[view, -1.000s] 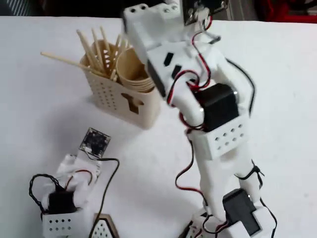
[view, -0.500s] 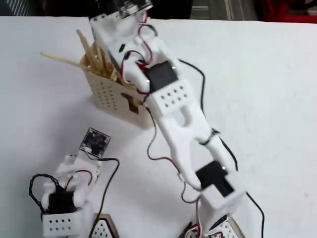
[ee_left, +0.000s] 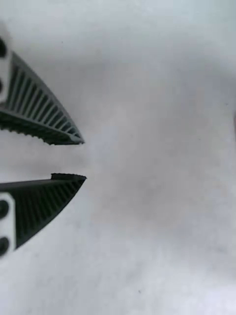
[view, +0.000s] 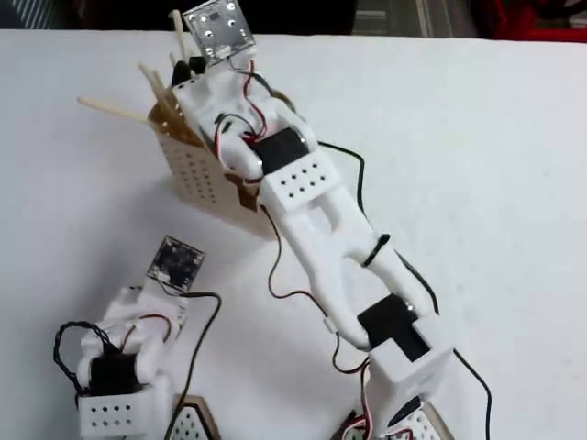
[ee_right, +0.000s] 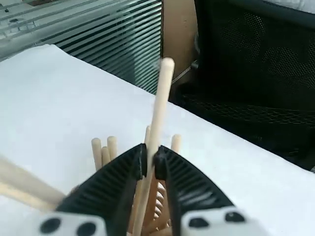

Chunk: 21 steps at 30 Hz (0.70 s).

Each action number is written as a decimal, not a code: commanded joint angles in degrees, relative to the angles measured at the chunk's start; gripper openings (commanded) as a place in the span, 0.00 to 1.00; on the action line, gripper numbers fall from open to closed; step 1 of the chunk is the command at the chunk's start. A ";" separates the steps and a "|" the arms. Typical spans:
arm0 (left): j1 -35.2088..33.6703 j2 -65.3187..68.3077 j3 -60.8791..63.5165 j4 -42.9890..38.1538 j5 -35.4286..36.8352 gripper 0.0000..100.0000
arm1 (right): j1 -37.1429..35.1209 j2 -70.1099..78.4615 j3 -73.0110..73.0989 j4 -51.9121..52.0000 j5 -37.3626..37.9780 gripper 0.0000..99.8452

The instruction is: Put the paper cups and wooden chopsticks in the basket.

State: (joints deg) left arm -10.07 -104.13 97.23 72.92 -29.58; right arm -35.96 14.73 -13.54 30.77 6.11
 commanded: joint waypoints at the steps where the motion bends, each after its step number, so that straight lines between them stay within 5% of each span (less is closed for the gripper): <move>1: -0.40 0.92 -0.18 0.53 -0.53 0.11 | -0.57 -2.24 -0.18 0.22 1.85 0.02; 9: -0.40 0.92 -0.18 0.53 -0.53 0.11 | -2.59 -14.55 -0.53 3.12 1.85 0.24; 21: -0.40 0.92 -0.18 0.53 -0.53 0.11 | -4.53 -36.53 -0.18 17.98 1.93 0.01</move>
State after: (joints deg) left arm -10.07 -104.13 97.23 72.92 -29.58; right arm -40.18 -15.78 -13.01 43.16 7.43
